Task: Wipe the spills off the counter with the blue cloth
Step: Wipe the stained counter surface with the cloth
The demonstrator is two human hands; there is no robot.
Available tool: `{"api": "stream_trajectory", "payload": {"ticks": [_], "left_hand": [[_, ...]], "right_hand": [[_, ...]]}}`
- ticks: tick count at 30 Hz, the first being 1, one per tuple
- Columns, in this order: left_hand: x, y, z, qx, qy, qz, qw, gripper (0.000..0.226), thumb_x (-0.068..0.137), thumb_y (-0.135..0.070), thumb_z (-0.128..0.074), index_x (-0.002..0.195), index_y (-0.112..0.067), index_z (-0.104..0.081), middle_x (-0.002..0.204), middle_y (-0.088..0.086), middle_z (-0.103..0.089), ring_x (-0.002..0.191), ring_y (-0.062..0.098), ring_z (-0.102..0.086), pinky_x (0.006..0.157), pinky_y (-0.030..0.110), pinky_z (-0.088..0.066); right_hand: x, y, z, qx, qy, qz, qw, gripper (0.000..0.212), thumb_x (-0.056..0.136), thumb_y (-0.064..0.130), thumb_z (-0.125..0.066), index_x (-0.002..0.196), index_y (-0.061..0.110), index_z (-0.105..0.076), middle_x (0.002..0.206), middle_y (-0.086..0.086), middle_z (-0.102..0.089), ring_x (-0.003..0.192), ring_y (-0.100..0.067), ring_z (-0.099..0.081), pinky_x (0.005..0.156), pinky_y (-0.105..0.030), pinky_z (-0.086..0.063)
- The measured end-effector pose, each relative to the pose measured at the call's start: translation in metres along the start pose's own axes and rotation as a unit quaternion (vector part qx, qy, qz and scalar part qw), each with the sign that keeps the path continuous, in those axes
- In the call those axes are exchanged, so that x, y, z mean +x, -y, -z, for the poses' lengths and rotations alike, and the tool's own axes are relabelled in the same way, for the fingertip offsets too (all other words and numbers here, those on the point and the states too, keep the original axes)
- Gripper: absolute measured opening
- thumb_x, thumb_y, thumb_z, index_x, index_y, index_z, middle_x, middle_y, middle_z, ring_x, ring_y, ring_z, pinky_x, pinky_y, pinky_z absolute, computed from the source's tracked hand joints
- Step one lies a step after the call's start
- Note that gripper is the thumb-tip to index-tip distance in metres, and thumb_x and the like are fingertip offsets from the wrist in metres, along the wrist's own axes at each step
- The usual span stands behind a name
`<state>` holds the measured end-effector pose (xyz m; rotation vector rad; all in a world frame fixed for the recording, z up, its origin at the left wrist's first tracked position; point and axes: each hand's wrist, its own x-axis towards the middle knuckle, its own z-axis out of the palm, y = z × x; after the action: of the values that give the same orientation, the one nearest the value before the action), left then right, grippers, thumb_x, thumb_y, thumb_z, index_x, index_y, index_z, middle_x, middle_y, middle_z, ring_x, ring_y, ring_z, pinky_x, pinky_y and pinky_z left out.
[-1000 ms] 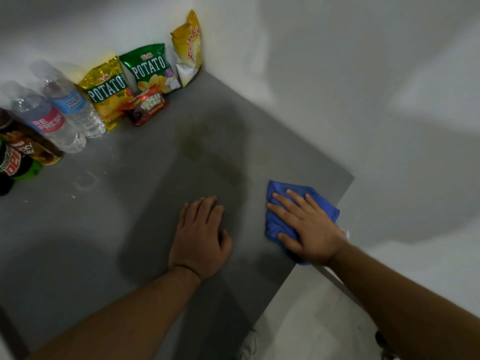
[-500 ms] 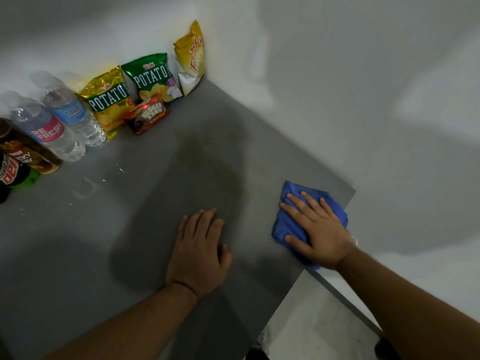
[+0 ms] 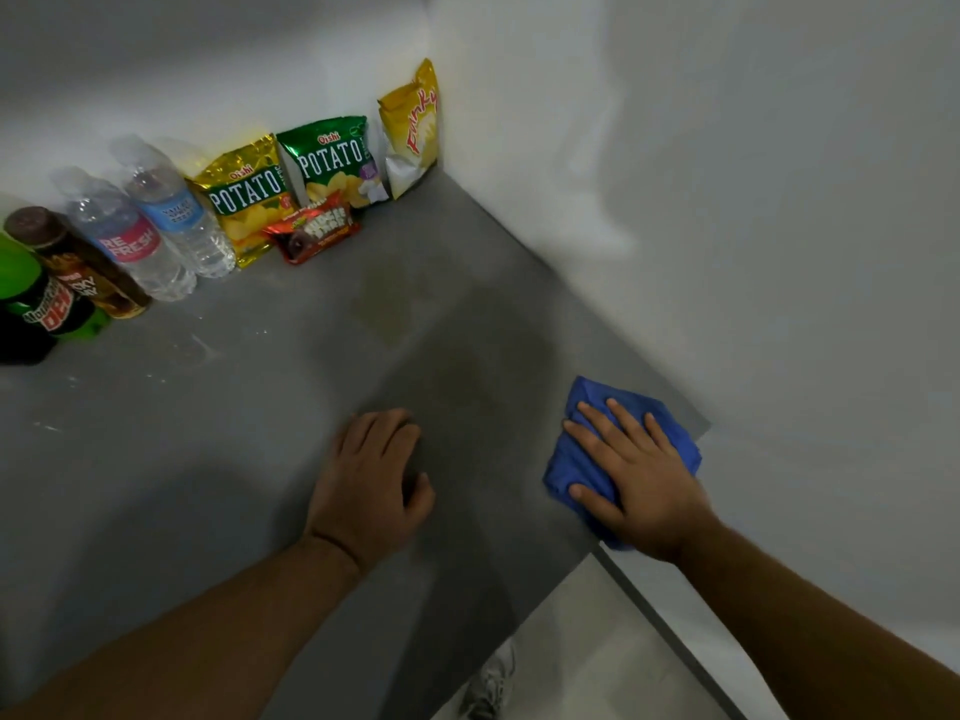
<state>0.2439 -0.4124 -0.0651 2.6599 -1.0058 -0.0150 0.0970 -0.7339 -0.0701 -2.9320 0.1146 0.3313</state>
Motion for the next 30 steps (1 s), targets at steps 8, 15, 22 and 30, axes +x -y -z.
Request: {"api": "stream_trajectory", "payload": {"ticks": [8, 15, 22, 30], "left_hand": [[0.001, 0.001, -0.002, -0.012, 0.010, 0.025, 1.000, 0.051, 0.084, -0.039, -0.062, 0.125, -0.008, -0.063, 0.138, 0.012, -0.058, 0.124, 0.038, -0.053, 0.108, 0.047, -0.046], [-0.001, 0.002, -0.004, -0.034, -0.012, 0.022, 0.999, 0.048, 0.086, -0.039, -0.062, 0.123, -0.010, -0.064, 0.137, 0.010, -0.058, 0.126, 0.036, -0.053, 0.110, 0.046, -0.045], [0.000, 0.006, -0.007, -0.041, -0.022, 0.016, 0.999, 0.046, 0.084, -0.040, -0.062, 0.120, -0.011, -0.065, 0.133, 0.008, -0.059, 0.121, 0.033, -0.055, 0.116, 0.046, -0.038], [0.001, 0.010, -0.002, -0.083, -0.017, 0.038, 0.996, 0.048, 0.081, -0.042, -0.063, 0.121, -0.016, -0.063, 0.134, 0.002, -0.059, 0.123, 0.028, -0.053, 0.108, 0.042, -0.044]], "right_hand": [[0.066, 0.016, 0.010, 0.002, -0.028, -0.123, 0.992, 0.071, 0.101, 0.070, -0.010, 0.164, 0.040, -0.003, 0.174, 0.005, 0.010, 0.159, -0.030, 0.013, 0.127, -0.058, 0.005], [0.029, 0.011, 0.000, -0.017, -0.003, 0.072, 0.997, 0.072, 0.101, 0.075, -0.017, 0.164, 0.042, -0.006, 0.174, 0.011, 0.001, 0.160, -0.019, 0.012, 0.128, -0.057, -0.004], [0.095, 0.016, 0.013, -0.012, -0.040, -0.073, 0.996, 0.080, 0.096, 0.079, -0.009, 0.165, 0.039, -0.004, 0.174, 0.007, 0.005, 0.160, -0.027, 0.008, 0.127, -0.057, 0.003], [0.092, 0.060, -0.002, -0.004, -0.032, 0.044, 0.999, 0.073, 0.102, 0.073, -0.012, 0.165, 0.038, -0.003, 0.174, 0.009, 0.006, 0.159, -0.021, 0.015, 0.128, -0.055, -0.001]]}}
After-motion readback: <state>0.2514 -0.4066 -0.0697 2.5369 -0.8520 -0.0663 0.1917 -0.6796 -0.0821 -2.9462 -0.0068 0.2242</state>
